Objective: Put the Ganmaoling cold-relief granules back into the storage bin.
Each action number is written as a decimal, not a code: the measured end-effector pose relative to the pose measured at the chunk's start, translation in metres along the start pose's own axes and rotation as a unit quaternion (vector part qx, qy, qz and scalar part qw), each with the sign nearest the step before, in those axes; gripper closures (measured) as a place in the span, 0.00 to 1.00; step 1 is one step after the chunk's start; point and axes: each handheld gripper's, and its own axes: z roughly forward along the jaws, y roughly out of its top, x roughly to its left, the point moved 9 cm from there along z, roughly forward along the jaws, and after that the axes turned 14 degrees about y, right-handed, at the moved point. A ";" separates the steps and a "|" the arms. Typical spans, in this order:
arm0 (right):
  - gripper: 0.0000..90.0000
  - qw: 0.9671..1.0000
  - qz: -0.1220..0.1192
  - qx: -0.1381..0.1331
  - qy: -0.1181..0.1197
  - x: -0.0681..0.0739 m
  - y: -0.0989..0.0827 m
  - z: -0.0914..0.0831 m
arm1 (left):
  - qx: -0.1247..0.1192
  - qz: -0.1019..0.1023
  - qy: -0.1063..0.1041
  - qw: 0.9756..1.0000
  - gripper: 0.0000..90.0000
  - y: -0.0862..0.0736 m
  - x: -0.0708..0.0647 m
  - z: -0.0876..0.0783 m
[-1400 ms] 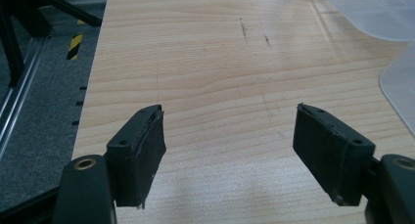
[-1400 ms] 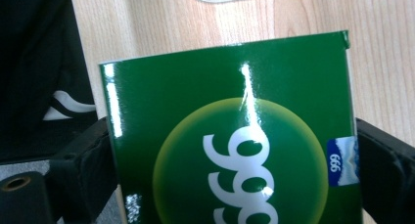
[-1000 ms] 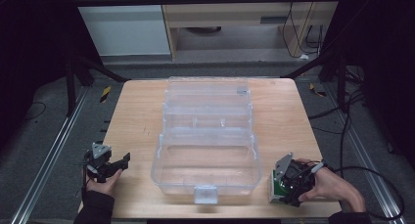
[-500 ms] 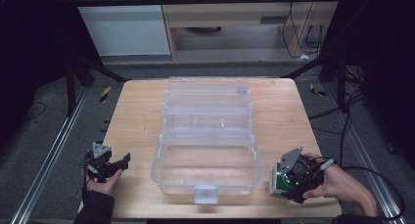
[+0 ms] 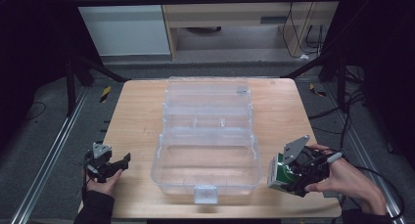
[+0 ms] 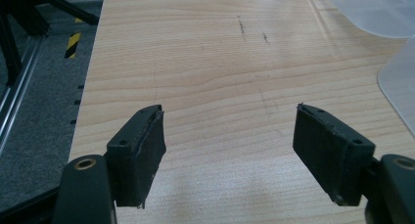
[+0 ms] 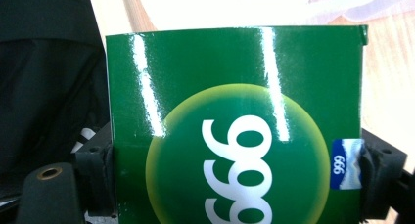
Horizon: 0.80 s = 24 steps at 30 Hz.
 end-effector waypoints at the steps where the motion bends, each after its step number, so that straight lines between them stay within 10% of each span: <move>1: 0.18 1.000 -0.001 0.001 -0.001 0.000 0.001 -0.001 | 0.000 0.000 0.000 1.000 0.30 0.000 0.000 0.000; 24: 0.18 0.999 -0.043 -0.004 -0.015 0.004 0.054 -0.033 | 0.007 -0.004 -0.005 1.000 0.29 -0.001 -0.002 0.003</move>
